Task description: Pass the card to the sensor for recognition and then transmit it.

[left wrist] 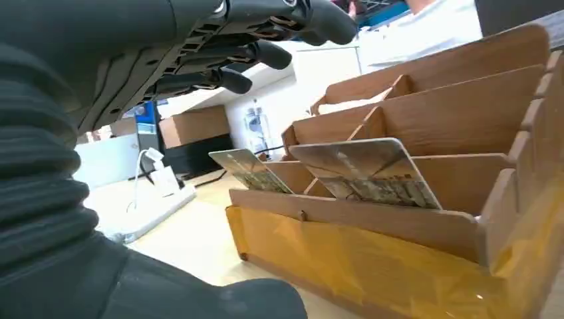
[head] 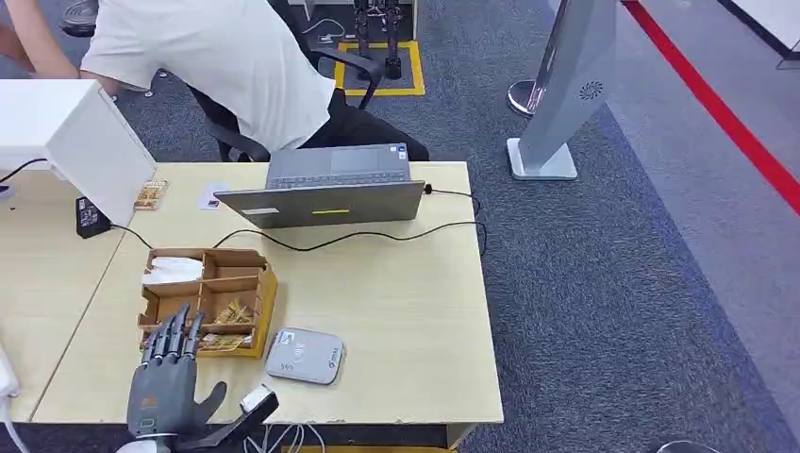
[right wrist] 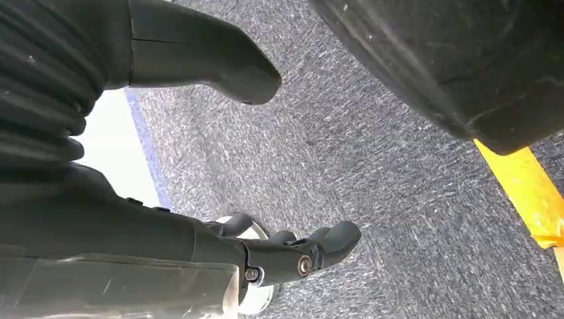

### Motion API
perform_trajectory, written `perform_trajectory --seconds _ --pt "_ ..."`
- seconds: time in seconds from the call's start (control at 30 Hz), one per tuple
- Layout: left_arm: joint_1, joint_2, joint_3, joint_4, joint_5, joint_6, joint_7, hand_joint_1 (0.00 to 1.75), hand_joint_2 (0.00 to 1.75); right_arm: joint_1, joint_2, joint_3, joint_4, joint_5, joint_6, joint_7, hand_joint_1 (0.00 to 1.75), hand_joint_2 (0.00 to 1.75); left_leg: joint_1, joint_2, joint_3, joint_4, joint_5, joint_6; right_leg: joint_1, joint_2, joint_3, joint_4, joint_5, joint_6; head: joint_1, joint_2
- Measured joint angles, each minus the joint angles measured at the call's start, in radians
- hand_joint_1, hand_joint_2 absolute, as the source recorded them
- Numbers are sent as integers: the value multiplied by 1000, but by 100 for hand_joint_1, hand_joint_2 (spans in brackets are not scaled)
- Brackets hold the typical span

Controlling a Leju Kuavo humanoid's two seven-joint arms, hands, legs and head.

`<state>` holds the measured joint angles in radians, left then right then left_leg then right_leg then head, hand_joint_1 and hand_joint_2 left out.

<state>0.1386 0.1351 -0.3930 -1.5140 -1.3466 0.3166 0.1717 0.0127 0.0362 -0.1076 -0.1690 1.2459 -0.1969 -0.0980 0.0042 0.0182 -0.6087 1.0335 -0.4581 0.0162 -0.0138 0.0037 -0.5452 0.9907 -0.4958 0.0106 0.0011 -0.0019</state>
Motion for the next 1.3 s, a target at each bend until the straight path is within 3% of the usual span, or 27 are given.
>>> perform_trajectory --seconds 0.47,0.6,1.2,1.23,1.3 --pt "-74 -57 88 143 -22 61 -23 0 175 -1 0 0 0 18 1 0 0 175 0 0 0 0 0 0 0 0 1 0 0 0 0 0" --pt "-93 -74 104 172 -44 86 -53 0 175 -1 0 1 0 30 1 0 0 175 0 0 0 0 0 0 0 0 1 0 0 0 0 0" --pt "-125 -126 107 188 -73 136 -111 0 175 -1 0 2 0 34 1 0 0 175 0 0 0 0 0 0 0 0 1 0 0 0 0 0" --pt "-125 -126 107 188 -73 136 -111 175 175 -1 0 2 0 34 1 0 0 175 0 0 0 0 0 0 0 0 1 0 0 0 0 0" --pt "-125 -127 107 188 -72 136 -111 175 175 -1 0 2 0 34 1 0 0 175 0 0 0 0 0 0 0 0 1 0 0 0 0 0"
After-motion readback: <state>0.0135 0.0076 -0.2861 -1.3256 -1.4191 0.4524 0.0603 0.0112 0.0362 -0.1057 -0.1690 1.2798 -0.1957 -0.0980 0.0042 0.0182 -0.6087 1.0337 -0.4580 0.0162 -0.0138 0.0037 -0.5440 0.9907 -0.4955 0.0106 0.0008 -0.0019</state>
